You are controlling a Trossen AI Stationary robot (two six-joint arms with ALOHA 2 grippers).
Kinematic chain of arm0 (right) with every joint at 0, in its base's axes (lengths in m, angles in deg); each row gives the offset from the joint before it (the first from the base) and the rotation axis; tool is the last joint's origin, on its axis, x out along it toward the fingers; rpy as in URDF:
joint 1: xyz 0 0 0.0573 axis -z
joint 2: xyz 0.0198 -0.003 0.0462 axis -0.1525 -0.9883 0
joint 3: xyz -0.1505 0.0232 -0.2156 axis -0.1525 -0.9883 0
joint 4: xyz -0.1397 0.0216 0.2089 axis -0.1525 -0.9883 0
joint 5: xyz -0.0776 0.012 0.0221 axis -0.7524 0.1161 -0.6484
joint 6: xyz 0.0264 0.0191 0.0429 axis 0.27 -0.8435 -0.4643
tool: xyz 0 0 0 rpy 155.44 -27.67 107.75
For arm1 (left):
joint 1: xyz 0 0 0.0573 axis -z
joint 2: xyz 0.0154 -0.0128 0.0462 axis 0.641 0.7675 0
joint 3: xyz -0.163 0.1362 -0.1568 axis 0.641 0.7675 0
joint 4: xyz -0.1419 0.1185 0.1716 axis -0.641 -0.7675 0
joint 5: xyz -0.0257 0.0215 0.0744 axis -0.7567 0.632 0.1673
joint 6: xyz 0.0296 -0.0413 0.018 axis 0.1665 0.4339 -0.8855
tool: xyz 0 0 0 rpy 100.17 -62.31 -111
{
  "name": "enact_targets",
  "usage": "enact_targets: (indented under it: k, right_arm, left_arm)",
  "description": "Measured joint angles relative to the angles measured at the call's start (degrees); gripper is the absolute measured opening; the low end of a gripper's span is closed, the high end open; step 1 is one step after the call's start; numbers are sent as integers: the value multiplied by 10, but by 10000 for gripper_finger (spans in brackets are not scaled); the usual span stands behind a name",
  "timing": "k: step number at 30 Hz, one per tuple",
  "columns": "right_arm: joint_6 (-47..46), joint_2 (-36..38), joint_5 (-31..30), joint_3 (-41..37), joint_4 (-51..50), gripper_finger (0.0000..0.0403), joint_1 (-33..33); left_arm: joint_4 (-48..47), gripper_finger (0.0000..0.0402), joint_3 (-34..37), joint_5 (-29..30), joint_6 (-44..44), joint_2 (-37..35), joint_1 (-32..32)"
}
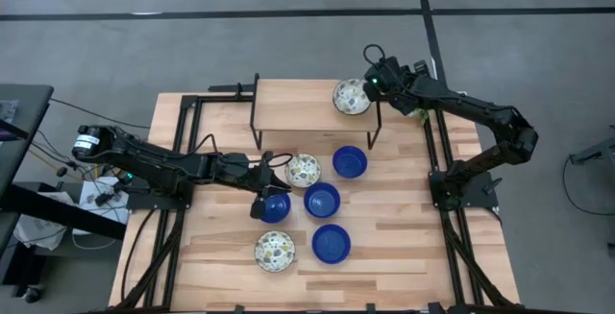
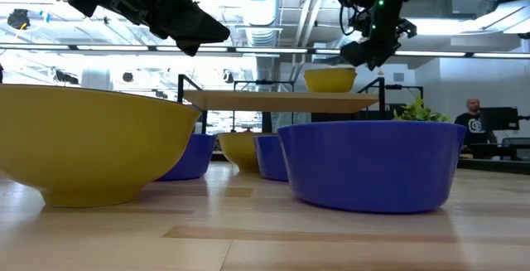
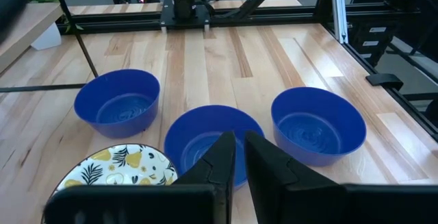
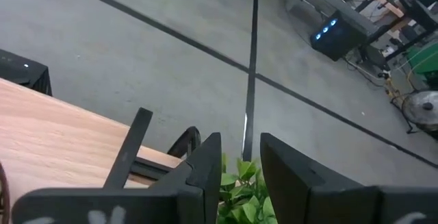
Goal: Pick & Place Mini bowls
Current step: Stack the yellow patterned bowl on top of the yellow patterned bowl on the shelf
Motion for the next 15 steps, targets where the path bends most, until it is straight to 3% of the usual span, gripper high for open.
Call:
enact_targets:
  k: [15]
  right_arm:
    - [6, 1, 1, 0, 75, 92, 0]
  left_arm:
    - [0, 33, 0, 0, 0, 0, 0]
